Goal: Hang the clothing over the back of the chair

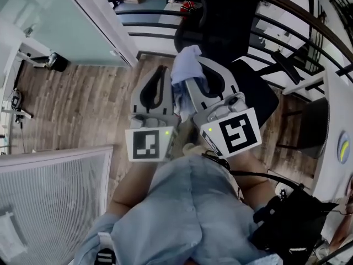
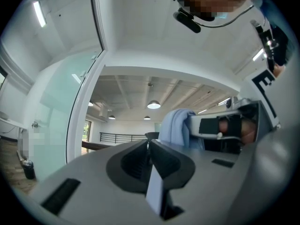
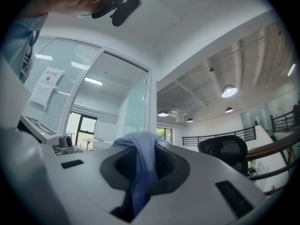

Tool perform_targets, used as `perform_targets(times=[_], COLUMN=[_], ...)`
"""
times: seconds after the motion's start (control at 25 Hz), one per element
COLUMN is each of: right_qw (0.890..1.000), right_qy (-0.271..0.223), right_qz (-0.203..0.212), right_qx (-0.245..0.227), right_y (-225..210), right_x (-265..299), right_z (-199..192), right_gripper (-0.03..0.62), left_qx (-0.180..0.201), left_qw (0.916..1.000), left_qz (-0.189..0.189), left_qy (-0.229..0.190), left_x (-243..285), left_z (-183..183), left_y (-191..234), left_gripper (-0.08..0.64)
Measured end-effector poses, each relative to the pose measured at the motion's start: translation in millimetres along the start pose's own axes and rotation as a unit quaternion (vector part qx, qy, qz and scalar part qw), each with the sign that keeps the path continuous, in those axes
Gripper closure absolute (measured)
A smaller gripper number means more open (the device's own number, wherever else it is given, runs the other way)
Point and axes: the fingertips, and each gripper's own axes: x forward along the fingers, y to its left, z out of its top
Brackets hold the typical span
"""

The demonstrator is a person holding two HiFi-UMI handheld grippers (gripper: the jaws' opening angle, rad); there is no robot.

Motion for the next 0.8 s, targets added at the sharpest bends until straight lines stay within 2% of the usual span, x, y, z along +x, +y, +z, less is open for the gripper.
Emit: perform_targets(times=[0.12,0.28,0.44,0.8], right_qw=[1.000,1.000,1.000,1.000], right_qy=[0.000,-0.003,-0.010,-0.004], right_qz=[0.011,0.020,0.024,0.012], right_qx=[0.003,0.012,0.014,0.014], right_y=[-12.8,-31.3,-49.5,-79.5], right_x=[25.5,51.5,71.8,123.9], right_z=[-0.5,-0.3,-1.5,-12.0], right_gripper=[0.558,0.558,0.558,0.558], left_qx=[0.025,0.016,0.041,0.021], left_qw=[0.9996,0.9998,0.9990,0.9998], left_qz=[0.006,0.013,0.016,0.002], left_qy=[-0.008,-0.001,-0.004,0.000], left_x=[25.4,55.7,75.0,127.8], left_z=[2.4,5.5,3.3,-9.5], left_y=[15.8,28.5,40.3,64.1], left_gripper=[0.534,0.534,0.534,0.534])
